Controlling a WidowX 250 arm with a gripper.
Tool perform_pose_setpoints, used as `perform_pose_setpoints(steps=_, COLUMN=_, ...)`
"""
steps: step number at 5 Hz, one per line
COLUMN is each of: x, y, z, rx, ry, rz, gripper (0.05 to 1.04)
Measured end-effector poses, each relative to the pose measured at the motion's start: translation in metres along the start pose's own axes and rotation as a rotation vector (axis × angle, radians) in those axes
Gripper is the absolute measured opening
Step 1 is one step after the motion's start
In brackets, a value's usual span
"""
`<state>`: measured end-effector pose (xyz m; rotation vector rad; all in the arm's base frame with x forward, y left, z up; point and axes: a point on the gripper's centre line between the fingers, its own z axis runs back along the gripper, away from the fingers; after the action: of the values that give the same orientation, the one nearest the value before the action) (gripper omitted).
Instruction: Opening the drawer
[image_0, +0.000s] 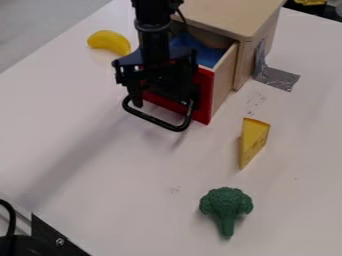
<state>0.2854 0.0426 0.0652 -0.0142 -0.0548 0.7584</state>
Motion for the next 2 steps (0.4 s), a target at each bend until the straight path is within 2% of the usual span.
perform_pose_setpoints(steps=1, x=-0.007, y=-0.007, z=0.015, rx=0.010, ry=0.007, rz=-0.130, gripper=1.001)
perform_pose_setpoints(steps=2, x=-0.025, y=-0.011, z=0.034, rx=0.020, ry=0.028, rz=-0.277, gripper=1.001)
